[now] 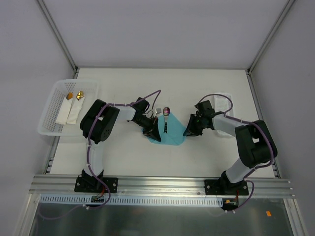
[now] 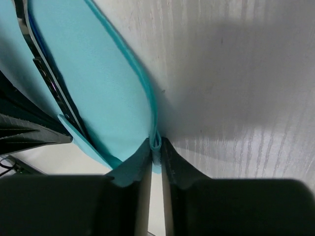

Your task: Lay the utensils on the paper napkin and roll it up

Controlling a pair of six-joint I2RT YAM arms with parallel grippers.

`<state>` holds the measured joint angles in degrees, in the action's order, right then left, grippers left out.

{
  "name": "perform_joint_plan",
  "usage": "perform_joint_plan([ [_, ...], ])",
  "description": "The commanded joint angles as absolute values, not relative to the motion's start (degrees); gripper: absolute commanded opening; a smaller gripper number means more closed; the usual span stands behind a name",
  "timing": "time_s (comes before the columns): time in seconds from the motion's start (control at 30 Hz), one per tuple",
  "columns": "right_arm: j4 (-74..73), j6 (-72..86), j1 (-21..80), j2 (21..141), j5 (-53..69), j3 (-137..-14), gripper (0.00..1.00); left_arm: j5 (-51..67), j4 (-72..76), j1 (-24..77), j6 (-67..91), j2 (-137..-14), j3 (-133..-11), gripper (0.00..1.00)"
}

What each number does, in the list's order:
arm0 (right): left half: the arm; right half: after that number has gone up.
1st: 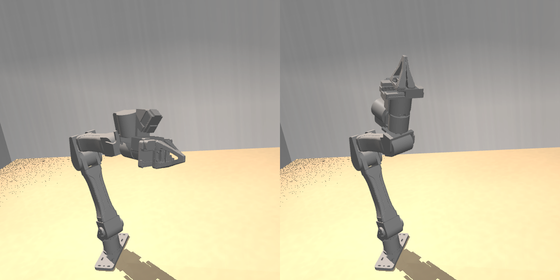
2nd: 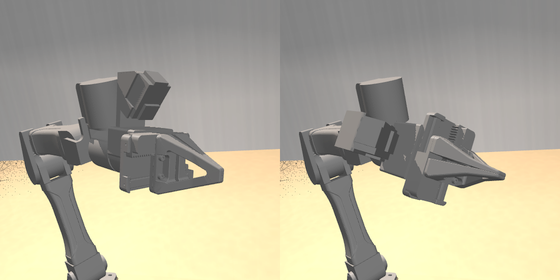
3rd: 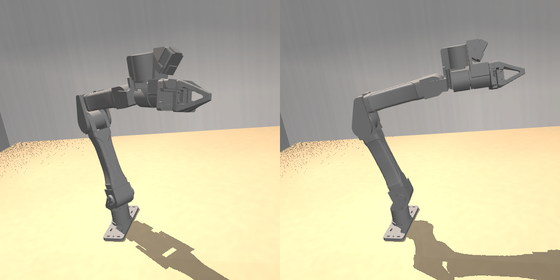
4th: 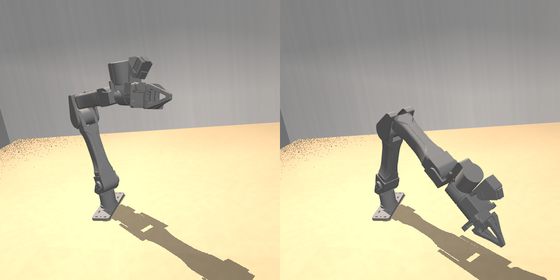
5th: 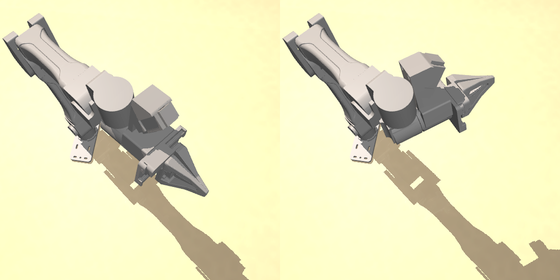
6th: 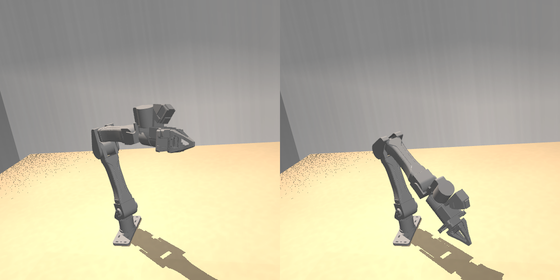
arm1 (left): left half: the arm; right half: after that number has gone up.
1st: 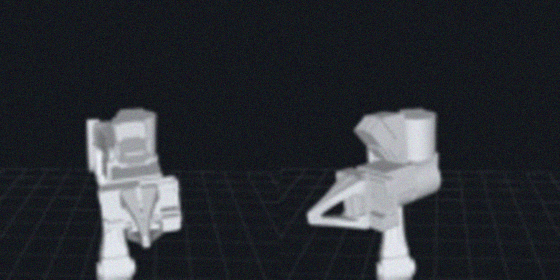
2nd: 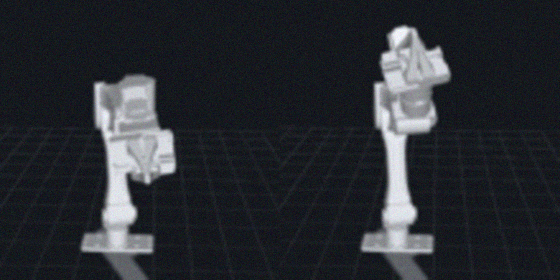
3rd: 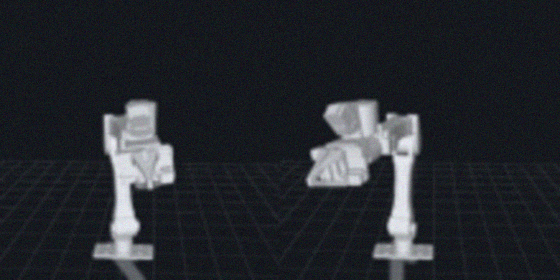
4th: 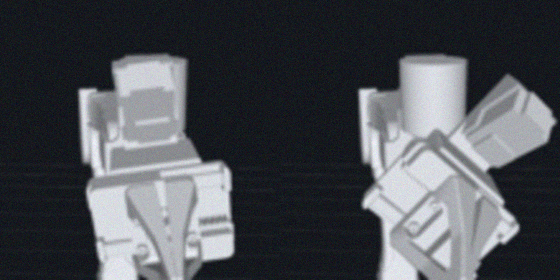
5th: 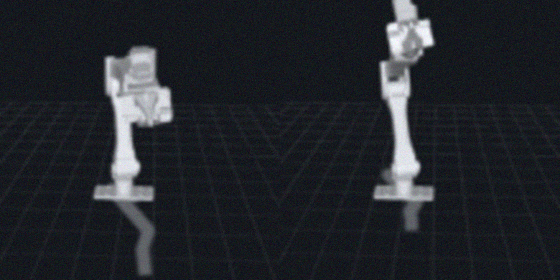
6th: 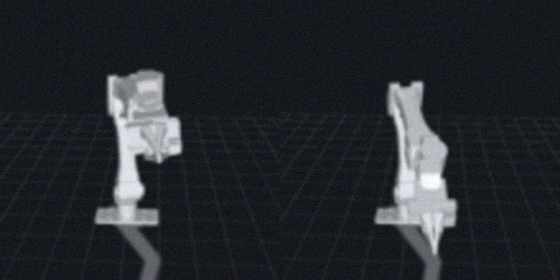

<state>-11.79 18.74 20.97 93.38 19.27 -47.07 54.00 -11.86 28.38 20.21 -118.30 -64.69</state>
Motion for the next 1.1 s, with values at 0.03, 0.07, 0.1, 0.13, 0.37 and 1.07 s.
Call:
perform_joint_plan([
  [0.03, -12.2, 18.8, 21.4, 89.7, 20.6, -46.5, 0.08, 49.9, -11.7, 27.6, 19.5, -118.8, -63.4, 0.0],
  [0.07, -12.3, 19.0, 21.8, 89.0, 21.5, -46.9, 0.03, 49.7, -11.7, 27.6, 19.4, -118.8, -63.4, 0.0],
  [0.1, -12.5, 19.5, 22.1, 87.8, 21.9, -47.3, 0.02, 49.7, -11.8, 27.6, 19.5, -118.8, -63.3, 0.0],
  [0.13, -12.7, 19.8, 22.4, 87.5, 22.1, -47.7, 0.0, 49.7, -11.8, 27.6, 19.6, -118.8, -63.4, 0.0],
  [0.37, -14.7, 21.8, 25.3, 90.0, 22.8, -53.5, 0.0, 49.1, -11.7, 27.6, 20.0, -119.0, -63.3, 0.0],
  [1.07, -7.8, 34.7, 30.8, 96.4, 25.5, -57.7, 0.0, 48.6, -11.8, 27.6, 20.3, -119.2, -63.3, 0.0],
])
